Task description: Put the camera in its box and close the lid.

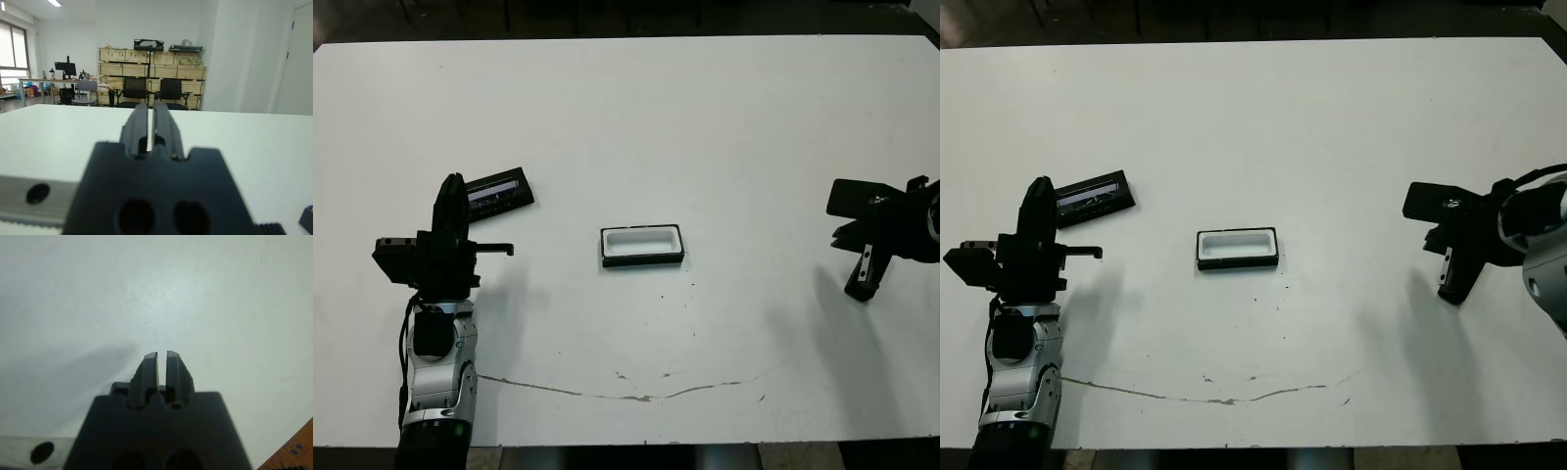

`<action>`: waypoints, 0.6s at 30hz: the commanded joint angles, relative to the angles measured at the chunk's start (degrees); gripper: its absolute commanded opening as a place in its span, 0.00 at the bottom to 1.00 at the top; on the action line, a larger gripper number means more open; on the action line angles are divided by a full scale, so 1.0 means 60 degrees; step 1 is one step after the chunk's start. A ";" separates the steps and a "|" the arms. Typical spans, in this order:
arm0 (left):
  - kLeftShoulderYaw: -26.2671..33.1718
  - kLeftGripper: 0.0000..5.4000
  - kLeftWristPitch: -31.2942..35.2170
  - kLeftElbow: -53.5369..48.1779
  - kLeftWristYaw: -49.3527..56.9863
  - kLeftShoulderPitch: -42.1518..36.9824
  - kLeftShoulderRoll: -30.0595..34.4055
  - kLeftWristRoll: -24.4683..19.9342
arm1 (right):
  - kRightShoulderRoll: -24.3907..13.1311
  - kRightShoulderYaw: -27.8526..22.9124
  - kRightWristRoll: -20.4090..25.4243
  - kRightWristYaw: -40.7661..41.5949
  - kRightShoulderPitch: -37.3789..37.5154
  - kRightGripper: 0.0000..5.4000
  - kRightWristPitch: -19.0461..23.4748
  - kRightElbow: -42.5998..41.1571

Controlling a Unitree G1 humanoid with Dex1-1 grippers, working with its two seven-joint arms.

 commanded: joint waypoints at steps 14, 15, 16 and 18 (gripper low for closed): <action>-0.0016 0.00 0.0148 0.0033 -0.0024 0.0274 0.0047 -0.0037 | 0.3280 -0.6213 0.3374 -0.4909 0.3120 0.00 -0.2617 -0.0276; -0.0009 0.00 0.0164 0.0027 -0.0031 0.0270 0.0049 -0.0060 | 0.3192 -0.6381 0.3542 -0.4873 0.3282 0.00 -0.2702 -0.0319; -0.0007 0.00 0.0216 0.0005 -0.0044 0.0275 0.0052 -0.0095 | 0.3060 -0.6491 0.3648 -0.4837 0.3424 0.00 -0.2716 -0.0344; -0.0012 0.00 0.0241 -0.0004 -0.0070 0.0281 0.0044 -0.0144 | 0.2679 -0.6578 0.3680 -0.4729 0.3722 0.00 -0.2687 -0.0411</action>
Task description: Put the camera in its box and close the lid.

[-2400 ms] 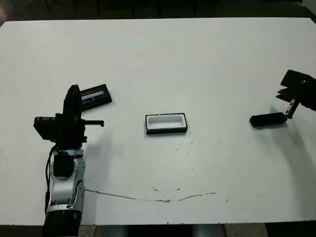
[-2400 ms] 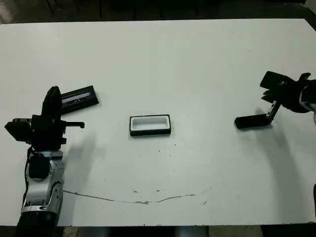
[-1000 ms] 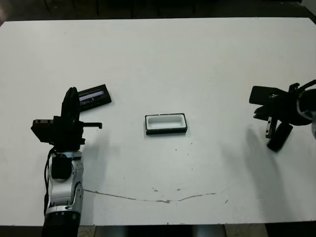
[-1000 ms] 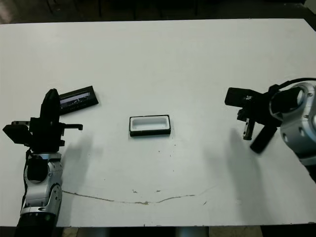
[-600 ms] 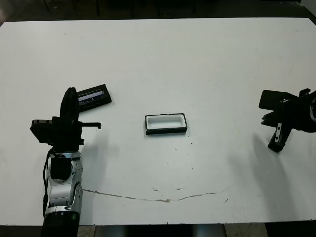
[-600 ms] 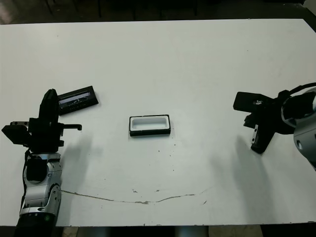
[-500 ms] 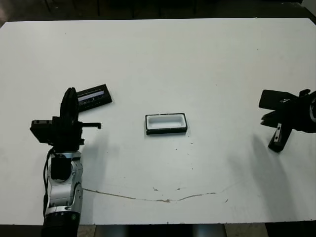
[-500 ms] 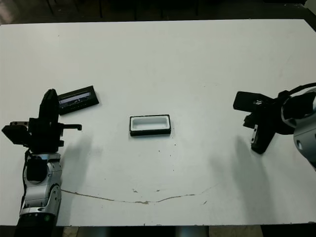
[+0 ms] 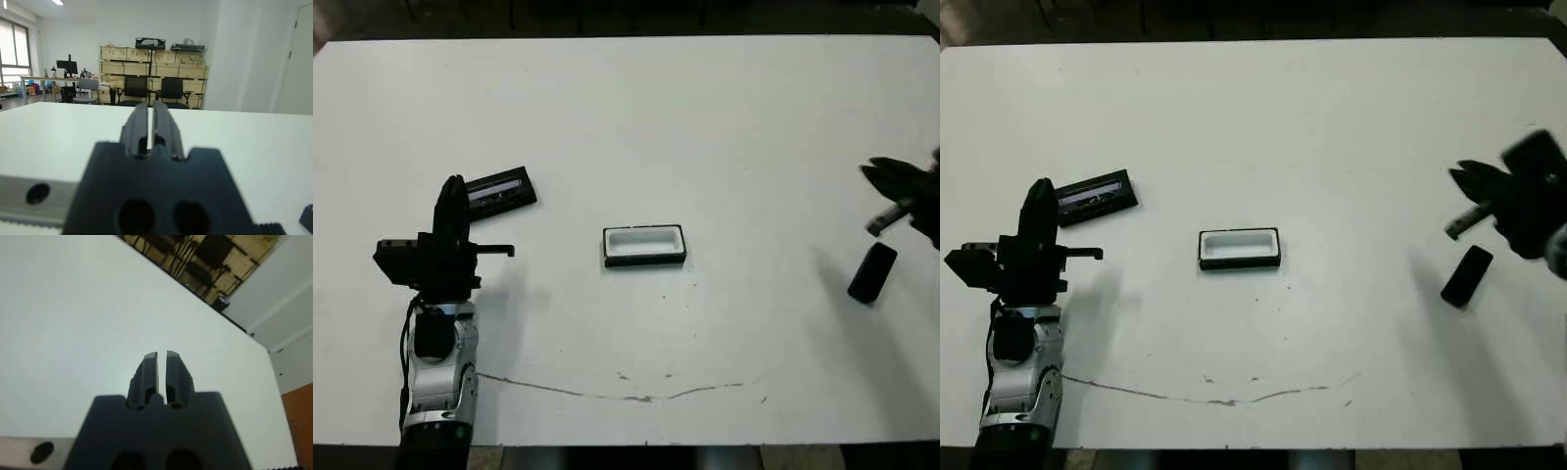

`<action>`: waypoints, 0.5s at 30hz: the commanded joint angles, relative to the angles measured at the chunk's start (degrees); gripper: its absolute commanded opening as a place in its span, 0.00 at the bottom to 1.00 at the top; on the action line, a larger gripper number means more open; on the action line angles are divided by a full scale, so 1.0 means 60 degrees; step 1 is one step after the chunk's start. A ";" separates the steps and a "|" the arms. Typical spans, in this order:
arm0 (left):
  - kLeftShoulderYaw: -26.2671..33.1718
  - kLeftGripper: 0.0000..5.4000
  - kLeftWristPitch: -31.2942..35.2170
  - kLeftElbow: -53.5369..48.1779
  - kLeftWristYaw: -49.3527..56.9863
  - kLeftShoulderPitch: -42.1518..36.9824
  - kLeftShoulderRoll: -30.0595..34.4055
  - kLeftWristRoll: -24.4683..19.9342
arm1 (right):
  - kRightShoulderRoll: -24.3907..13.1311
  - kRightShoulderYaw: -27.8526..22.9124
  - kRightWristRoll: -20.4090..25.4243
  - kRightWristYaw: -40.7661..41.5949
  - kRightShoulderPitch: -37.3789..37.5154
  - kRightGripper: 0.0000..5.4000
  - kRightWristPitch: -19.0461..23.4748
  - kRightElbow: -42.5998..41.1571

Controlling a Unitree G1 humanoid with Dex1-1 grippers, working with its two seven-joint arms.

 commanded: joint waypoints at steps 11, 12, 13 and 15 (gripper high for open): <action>0.0045 0.00 0.0465 -0.0175 -0.0008 0.0293 0.0088 -0.0082 | -0.2730 0.0079 0.0229 0.2244 0.1854 0.00 -0.1073 0.1448; 0.0042 0.00 0.0582 -0.0249 -0.0029 0.0319 0.0074 -0.0161 | -0.2926 0.0182 0.0145 0.2401 0.1934 0.00 -0.1197 0.1604; 0.0042 0.00 0.0637 -0.0286 -0.0033 0.0332 0.0073 -0.0178 | -0.3080 0.0270 0.0129 0.2573 0.1968 0.00 -0.1291 0.1773; 0.0042 0.00 0.0592 -0.0274 -0.0056 0.0327 0.0085 -0.0166 | -0.3374 0.0463 0.0233 0.3078 0.1968 0.00 -0.1562 0.2175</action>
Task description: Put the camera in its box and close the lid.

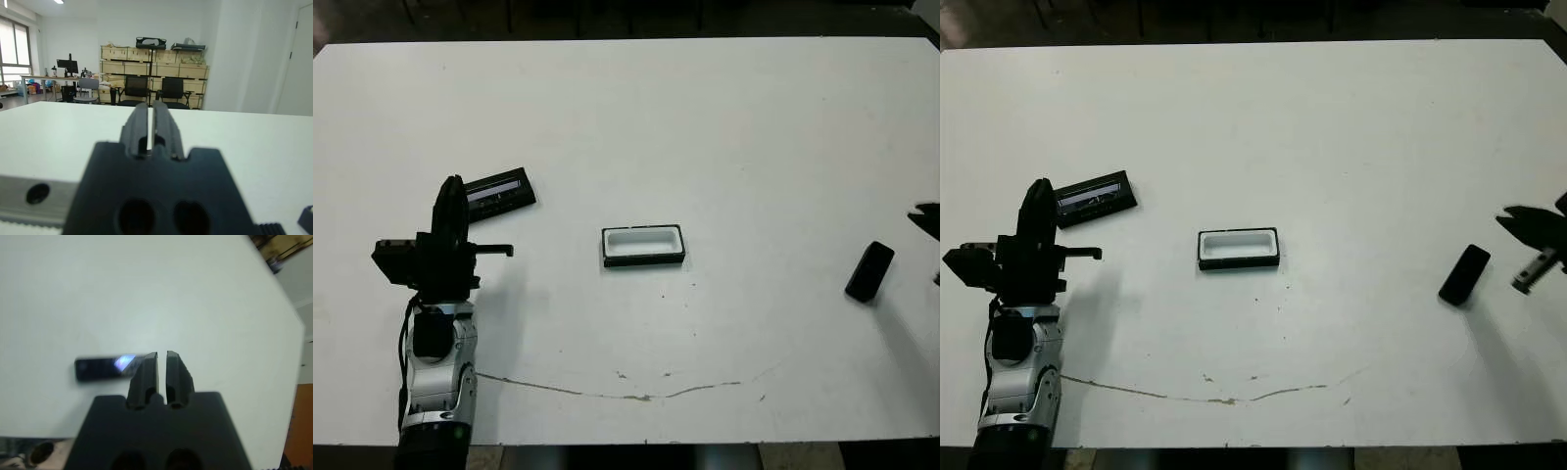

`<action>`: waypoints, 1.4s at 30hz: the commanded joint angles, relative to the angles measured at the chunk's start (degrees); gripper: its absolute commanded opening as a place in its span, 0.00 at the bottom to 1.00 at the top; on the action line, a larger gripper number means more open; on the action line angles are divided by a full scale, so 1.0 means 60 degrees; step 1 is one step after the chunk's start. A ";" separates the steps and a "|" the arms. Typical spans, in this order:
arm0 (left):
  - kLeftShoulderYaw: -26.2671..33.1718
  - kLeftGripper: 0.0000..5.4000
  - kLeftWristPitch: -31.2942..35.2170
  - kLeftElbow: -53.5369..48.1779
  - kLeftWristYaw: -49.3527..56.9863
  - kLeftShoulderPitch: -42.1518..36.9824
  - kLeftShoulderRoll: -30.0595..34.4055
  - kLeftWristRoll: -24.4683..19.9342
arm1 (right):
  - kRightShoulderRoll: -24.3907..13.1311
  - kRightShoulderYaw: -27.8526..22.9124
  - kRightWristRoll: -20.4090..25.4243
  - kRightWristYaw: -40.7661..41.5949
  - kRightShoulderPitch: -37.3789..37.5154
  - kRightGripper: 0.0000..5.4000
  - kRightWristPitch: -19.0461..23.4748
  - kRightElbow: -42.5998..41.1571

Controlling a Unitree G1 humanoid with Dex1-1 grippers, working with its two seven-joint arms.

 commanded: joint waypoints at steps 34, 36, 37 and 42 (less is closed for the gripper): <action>0.0041 0.00 0.0309 -0.0073 -0.0064 0.0306 0.0073 -0.0011 | -0.0795 0.4557 -0.0651 0.2696 -0.2138 0.00 -0.0734 0.4174; 0.0038 0.00 0.0360 -0.0102 -0.0040 0.0326 0.0071 -0.0011 | -0.0687 0.4556 -0.0751 0.2457 -0.2216 0.00 -0.1287 0.4524; 0.0042 0.00 0.0324 -0.0072 -0.0045 0.0318 0.0077 -0.0003 | -0.0668 0.4580 -0.0842 0.2333 -0.2243 0.00 -0.1622 0.4674; 0.0038 0.00 0.0255 -0.0049 -0.0030 0.0332 0.0058 0.0022 | -0.0463 0.4658 -0.1089 0.1767 -0.2472 0.00 -0.2031 0.5329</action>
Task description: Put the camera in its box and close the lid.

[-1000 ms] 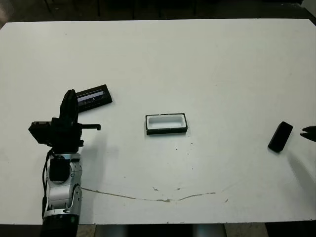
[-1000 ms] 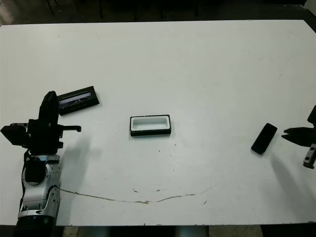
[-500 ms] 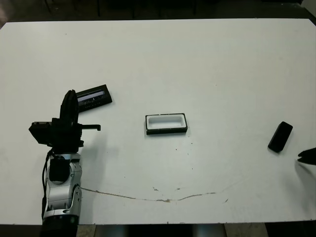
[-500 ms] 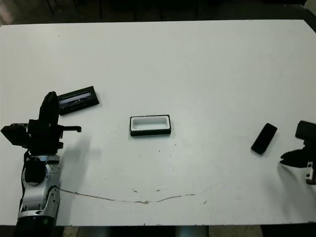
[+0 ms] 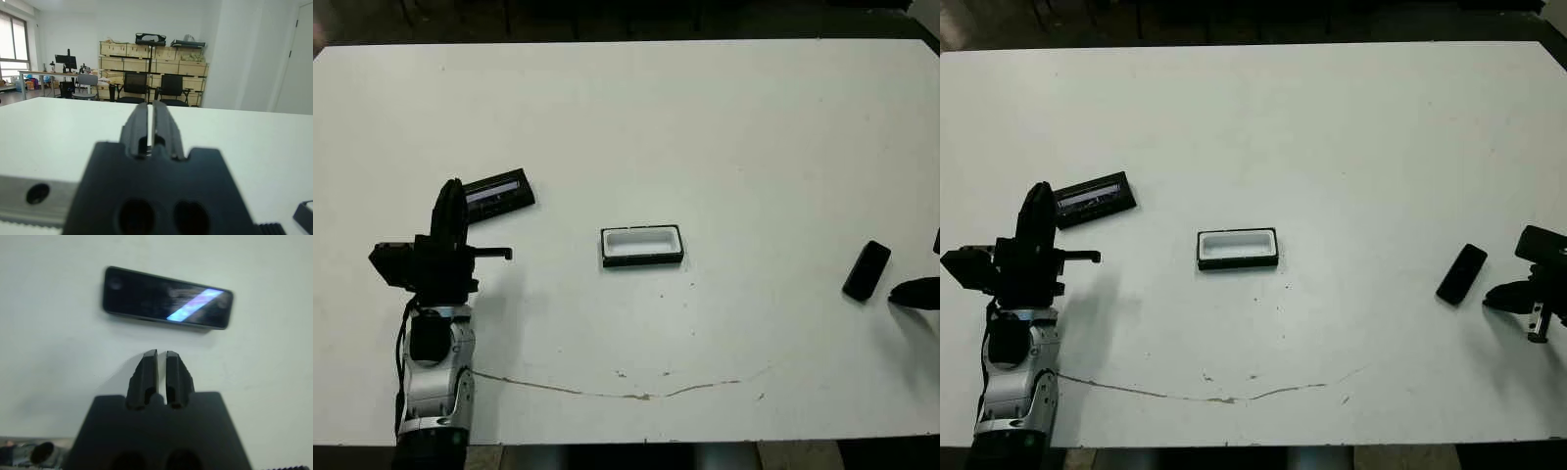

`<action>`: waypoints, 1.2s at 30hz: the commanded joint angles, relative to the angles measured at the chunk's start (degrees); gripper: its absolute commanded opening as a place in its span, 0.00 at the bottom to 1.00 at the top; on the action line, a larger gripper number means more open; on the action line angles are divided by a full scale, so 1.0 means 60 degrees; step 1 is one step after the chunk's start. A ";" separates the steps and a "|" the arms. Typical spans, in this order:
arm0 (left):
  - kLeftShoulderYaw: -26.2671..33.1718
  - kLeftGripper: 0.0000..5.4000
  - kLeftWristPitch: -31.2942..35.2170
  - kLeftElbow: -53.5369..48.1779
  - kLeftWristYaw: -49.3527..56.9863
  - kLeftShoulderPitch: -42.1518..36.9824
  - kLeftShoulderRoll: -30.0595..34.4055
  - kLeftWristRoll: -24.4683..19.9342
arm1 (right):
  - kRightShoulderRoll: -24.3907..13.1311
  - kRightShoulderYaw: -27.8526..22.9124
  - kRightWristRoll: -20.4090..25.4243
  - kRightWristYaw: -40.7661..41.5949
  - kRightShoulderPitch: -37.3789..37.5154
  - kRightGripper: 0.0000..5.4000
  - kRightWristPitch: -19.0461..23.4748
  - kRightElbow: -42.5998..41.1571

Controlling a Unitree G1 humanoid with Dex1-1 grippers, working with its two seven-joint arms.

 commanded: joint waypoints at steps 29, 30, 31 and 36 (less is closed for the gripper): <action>-0.0016 0.00 0.0291 -0.0085 0.0073 0.0309 0.0045 0.0062 | 0.1669 0.1812 -0.0919 0.0767 -0.1884 0.00 0.0935 0.0186; -0.0015 0.00 0.0267 -0.0077 0.0077 0.0307 0.0042 0.0068 | 0.1708 0.1823 -0.0901 0.0788 -0.1917 0.00 0.0955 0.0194; -0.0012 0.00 0.0240 -0.0065 0.0081 0.0305 0.0040 0.0077 | 0.1725 0.1858 -0.0943 0.0772 -0.1933 0.00 0.0894 0.0149; -0.0001 0.00 0.0262 -0.0076 0.0105 0.0312 -0.0008 0.0038 | 0.1805 0.2135 -0.1198 0.0780 -0.2071 0.00 0.1103 -0.0176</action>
